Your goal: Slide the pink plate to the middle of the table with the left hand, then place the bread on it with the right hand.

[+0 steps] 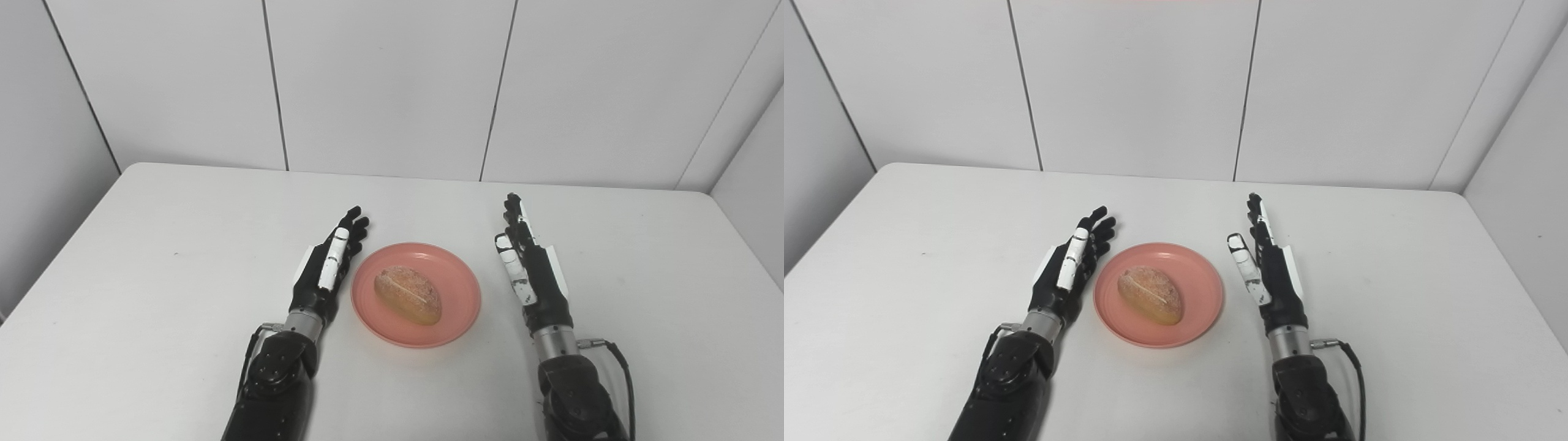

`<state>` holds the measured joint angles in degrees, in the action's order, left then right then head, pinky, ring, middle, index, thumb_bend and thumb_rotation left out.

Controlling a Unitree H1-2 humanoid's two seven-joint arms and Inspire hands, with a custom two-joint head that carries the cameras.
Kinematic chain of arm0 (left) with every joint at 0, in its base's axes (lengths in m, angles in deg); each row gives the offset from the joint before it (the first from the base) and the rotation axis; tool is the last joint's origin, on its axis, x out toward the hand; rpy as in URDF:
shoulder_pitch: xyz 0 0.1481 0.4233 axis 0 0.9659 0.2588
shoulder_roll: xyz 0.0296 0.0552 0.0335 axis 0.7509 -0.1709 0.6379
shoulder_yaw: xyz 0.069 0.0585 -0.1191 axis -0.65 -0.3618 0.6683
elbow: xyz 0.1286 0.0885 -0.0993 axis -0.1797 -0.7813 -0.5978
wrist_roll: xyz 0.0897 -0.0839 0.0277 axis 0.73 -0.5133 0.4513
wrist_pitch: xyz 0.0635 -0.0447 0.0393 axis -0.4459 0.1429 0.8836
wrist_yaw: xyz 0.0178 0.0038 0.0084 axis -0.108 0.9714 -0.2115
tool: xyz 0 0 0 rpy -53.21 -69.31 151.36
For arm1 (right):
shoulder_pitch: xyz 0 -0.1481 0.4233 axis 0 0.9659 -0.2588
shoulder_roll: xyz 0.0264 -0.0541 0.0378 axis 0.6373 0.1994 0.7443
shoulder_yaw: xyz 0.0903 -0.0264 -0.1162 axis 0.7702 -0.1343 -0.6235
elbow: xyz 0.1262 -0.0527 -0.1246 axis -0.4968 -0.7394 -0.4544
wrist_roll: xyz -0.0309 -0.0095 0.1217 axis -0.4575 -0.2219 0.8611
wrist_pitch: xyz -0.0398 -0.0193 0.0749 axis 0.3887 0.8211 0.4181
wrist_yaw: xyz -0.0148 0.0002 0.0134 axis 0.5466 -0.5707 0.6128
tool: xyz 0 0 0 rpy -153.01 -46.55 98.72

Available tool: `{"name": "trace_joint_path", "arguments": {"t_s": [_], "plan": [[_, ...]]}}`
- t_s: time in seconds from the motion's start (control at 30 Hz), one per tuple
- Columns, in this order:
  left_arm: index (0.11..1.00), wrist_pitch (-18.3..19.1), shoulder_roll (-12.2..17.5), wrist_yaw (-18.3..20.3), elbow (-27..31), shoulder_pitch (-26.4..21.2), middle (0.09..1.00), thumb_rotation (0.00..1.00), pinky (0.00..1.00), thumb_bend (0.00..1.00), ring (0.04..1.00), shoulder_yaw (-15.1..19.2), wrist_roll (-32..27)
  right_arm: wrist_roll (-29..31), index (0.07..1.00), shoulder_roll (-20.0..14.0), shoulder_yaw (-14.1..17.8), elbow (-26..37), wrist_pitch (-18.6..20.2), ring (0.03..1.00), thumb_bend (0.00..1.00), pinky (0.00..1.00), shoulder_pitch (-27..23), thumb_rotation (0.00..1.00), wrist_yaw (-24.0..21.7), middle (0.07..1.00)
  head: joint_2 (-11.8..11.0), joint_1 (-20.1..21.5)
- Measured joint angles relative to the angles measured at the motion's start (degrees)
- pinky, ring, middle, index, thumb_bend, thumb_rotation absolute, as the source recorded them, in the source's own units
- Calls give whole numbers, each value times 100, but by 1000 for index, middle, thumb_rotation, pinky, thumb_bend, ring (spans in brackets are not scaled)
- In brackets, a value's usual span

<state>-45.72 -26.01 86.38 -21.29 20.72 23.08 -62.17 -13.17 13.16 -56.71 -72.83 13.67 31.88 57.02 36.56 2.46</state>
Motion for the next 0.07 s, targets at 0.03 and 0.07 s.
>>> {"name": "trace_joint_path", "arguments": {"t_s": [0.03,0.07], "plan": [[931,0,4,-11,10,7,948,1000,993,478,973,3,17,79,1000,28,43,-2,92,1000,804,1000,0,1000,-2,1000,9,26],[930,-4,10,-31,20,14,949,1000,985,479,971,1,69,151,1000,51,75,-8,158,1000,811,1000,2,1000,-4,1000,9,27]]}}
